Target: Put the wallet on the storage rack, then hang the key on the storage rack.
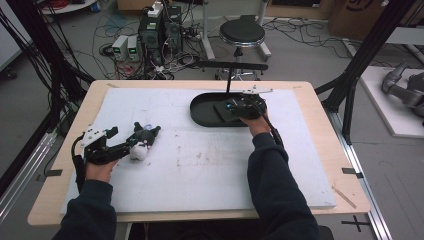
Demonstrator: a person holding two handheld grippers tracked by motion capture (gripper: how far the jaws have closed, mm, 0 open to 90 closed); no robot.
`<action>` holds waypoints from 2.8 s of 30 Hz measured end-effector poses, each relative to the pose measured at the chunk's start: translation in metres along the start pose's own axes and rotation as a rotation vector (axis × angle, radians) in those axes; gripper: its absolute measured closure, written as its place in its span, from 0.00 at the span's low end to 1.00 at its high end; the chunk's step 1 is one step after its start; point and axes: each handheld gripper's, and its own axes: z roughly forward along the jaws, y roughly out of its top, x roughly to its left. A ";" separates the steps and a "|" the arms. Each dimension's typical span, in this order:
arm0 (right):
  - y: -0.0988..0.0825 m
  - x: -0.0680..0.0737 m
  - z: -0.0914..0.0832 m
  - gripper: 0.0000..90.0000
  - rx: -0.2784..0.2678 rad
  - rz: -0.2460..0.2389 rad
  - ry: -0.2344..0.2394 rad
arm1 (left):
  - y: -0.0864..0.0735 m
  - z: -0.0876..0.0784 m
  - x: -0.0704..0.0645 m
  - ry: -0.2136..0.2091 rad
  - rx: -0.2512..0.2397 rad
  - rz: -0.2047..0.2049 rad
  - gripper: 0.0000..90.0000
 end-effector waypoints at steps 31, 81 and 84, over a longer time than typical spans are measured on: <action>-0.081 -0.016 -0.141 0.24 0.079 -0.057 -0.091 | 0.000 -0.002 -0.001 0.006 0.002 0.007 0.26; -0.085 -0.014 -0.148 0.24 0.090 -0.073 -0.096 | -0.012 0.038 -0.024 0.020 0.345 0.002 0.57; -0.085 -0.014 -0.148 0.24 0.090 -0.073 -0.098 | -0.008 0.036 -0.023 -0.006 0.319 -0.007 0.58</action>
